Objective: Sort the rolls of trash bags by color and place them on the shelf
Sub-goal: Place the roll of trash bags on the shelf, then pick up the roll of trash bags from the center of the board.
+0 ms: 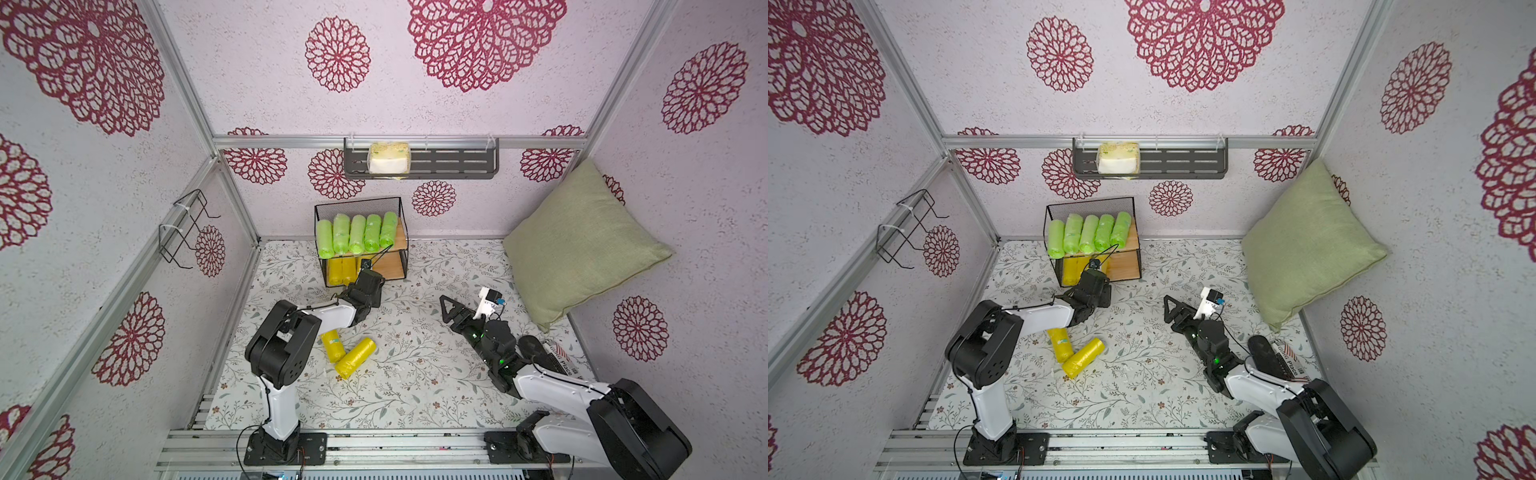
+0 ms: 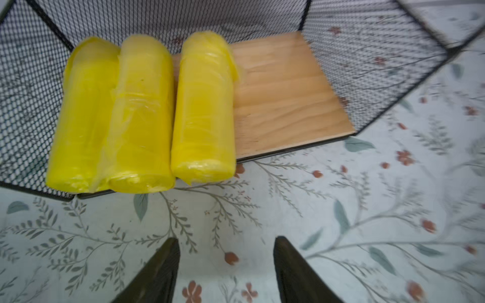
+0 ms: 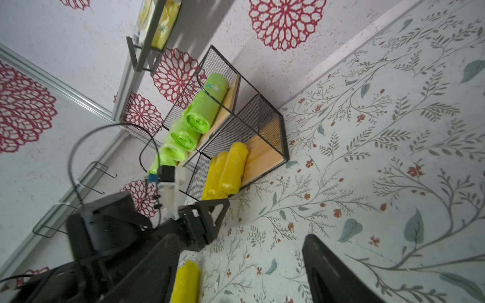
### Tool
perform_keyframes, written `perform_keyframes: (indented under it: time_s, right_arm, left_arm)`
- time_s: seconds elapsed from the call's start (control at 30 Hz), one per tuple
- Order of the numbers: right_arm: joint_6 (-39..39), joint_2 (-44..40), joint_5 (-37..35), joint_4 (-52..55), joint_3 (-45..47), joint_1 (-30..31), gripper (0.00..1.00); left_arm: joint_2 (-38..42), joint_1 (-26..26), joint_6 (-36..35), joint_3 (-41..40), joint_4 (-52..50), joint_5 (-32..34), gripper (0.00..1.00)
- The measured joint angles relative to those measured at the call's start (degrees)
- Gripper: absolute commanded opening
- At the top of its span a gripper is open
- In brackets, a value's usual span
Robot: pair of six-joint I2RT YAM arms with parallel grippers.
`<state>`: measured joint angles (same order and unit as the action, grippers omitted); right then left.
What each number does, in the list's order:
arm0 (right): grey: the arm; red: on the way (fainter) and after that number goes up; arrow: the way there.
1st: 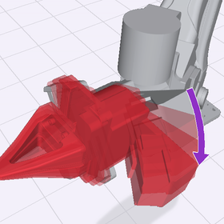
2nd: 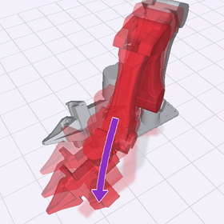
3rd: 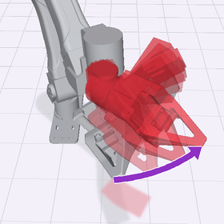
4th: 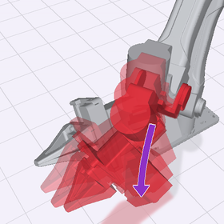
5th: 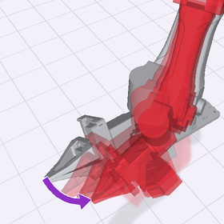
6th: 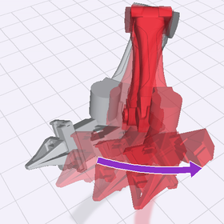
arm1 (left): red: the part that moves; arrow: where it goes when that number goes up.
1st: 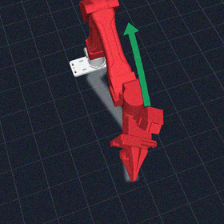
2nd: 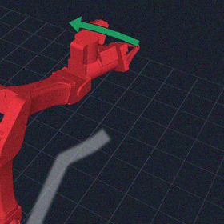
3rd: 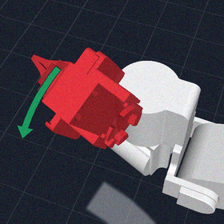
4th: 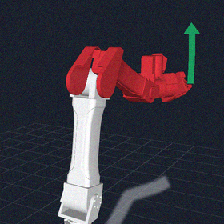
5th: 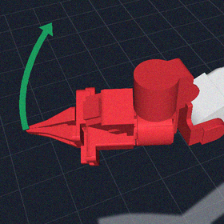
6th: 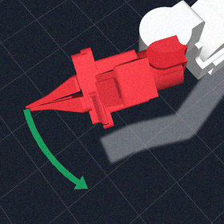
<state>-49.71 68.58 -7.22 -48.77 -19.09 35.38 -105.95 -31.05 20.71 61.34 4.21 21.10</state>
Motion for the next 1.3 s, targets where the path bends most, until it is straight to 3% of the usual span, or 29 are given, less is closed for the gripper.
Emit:
perform_keyframes:
  time_s: [0.27, 0.47, 0.67, 0.9, 1.3]
  right_arm:
    - [5.14, -1.27, 3.58, 16.17, -5.25, 10.62, 0.78]
    - [4.92, 8.72, 10.99, 19.17, -10.64, 17.25, 0.79]
    - [3.04, 22.29, 19.32, 18.47, -17.49, 18.27, 0.78]
    - [0.66, 31.19, 25.44, 17.38, -23.32, 18.47, 0.78]
    - [-4.68, 40.48, 26.93, 19.12, -32.33, 18.56, 0.77]
  left_arm:
    - [16.50, -0.20, 3.41, -5.31, -6.32, -7.56, 0.72]
    - [24.13, 2.73, 5.90, -8.04, -13.79, -14.78, 0.72]
    - [29.68, 5.25, 6.56, -9.60, -20.02, -17.27, 0.73]
    - [34.80, 6.23, 6.56, -10.19, -22.88, -18.01, 0.73]
    - [39.36, 6.25, 5.49, -10.14, -25.03, -19.89, 0.74]
